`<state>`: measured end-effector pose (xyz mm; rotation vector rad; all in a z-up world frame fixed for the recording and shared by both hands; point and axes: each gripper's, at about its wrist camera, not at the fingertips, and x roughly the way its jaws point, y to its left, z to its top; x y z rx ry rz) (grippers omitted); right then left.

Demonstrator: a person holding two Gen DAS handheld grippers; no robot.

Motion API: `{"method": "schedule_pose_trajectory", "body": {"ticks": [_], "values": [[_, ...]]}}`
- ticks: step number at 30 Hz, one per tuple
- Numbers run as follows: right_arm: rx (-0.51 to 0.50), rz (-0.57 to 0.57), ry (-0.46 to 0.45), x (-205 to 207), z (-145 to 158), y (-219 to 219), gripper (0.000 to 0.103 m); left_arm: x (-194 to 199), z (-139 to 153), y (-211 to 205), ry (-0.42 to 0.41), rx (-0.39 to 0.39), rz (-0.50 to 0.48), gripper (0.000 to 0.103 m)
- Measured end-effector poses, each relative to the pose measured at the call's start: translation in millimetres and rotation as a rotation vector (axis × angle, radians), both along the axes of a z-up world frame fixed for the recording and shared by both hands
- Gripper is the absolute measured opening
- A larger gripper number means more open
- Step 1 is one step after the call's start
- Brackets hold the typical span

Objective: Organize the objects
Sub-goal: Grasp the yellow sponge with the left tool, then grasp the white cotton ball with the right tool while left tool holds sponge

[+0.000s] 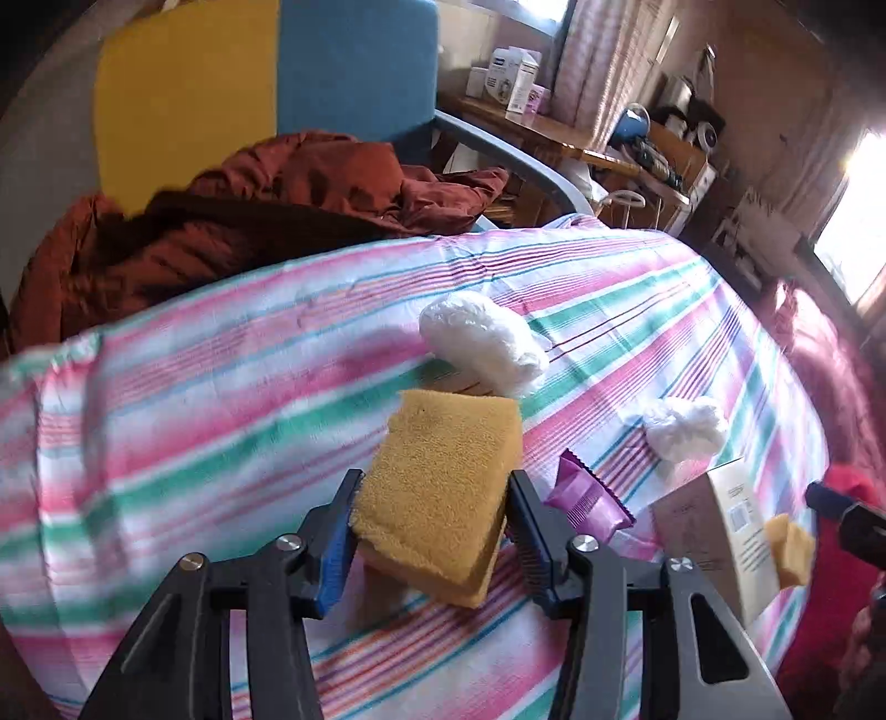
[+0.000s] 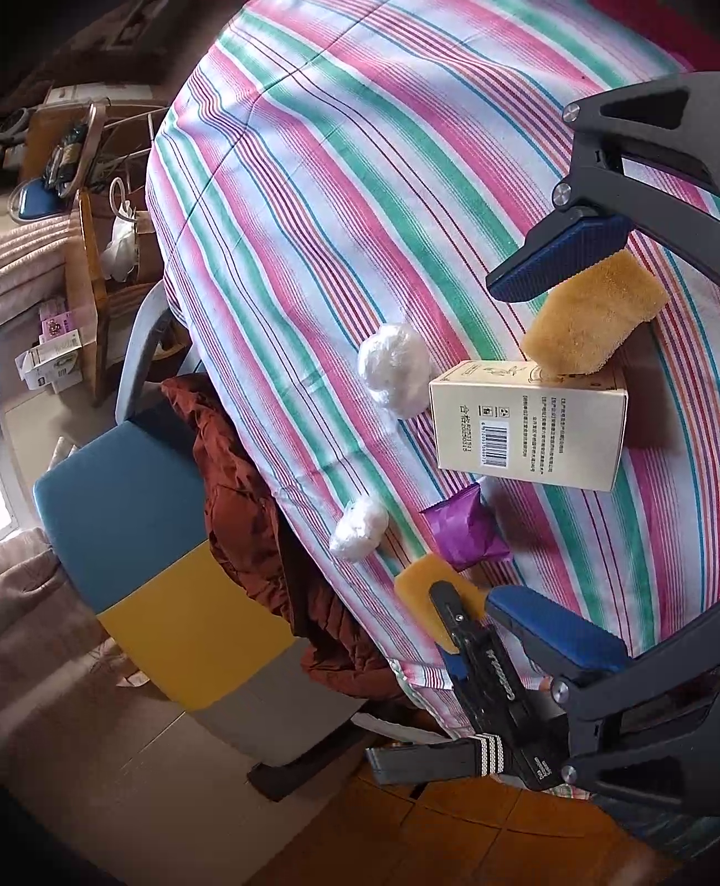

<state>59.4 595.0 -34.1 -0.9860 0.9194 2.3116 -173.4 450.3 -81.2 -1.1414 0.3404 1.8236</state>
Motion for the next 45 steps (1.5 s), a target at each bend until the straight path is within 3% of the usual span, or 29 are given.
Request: {"method": "schedule_pose_trajectory", "body": {"ticks": [6,10,14,17,19,24,27,34,37,38,41,45], "values": [[0.028,0.011,-0.021,-4.0,-0.3,-4.3,0.103,18.9,2.6,-47.6,-0.014,0.005,0.159,0.050],[0.065,0.025,-0.032,-5.5,1.5,-10.5,0.103,53.2,1.2,-85.5,0.017,-0.002,0.219,0.050],[0.062,0.080,-0.037,-12.0,2.4,-19.3,0.103,92.8,-0.6,-113.0,0.093,0.004,0.207,0.050],[0.046,0.164,-0.033,-27.1,7.2,-27.4,0.098,116.4,-3.4,-117.9,0.201,-0.005,0.155,0.050],[0.075,0.234,-0.047,-47.0,11.8,-31.6,0.095,120.6,-4.9,-114.7,0.233,-0.011,0.134,0.049],[0.141,0.347,-0.130,-110.4,7.9,-26.0,0.083,108.3,-8.7,-114.8,0.185,0.018,0.142,0.049],[0.176,0.406,-0.195,-157.4,-5.1,-18.1,0.082,107.8,-10.7,-114.9,0.185,0.029,0.143,0.049],[0.211,0.442,-0.305,-234.7,-40.5,-0.4,0.079,106.8,-15.1,-116.4,0.173,0.051,0.143,0.049],[0.227,0.440,-0.357,-251.8,-54.7,5.7,0.065,104.7,-18.5,-116.9,0.149,0.058,0.150,0.050],[0.222,0.444,-0.382,-254.0,-59.8,6.6,0.040,103.9,-19.2,-117.0,0.143,0.057,0.151,0.050],[0.217,0.472,-0.388,-244.0,-58.0,-0.2,0.037,102.4,-22.4,-118.0,0.125,0.061,0.151,0.050],[0.212,0.492,-0.308,-204.2,-31.9,-21.0,0.037,102.7,-21.2,-119.0,0.120,0.066,0.156,0.050]]}}
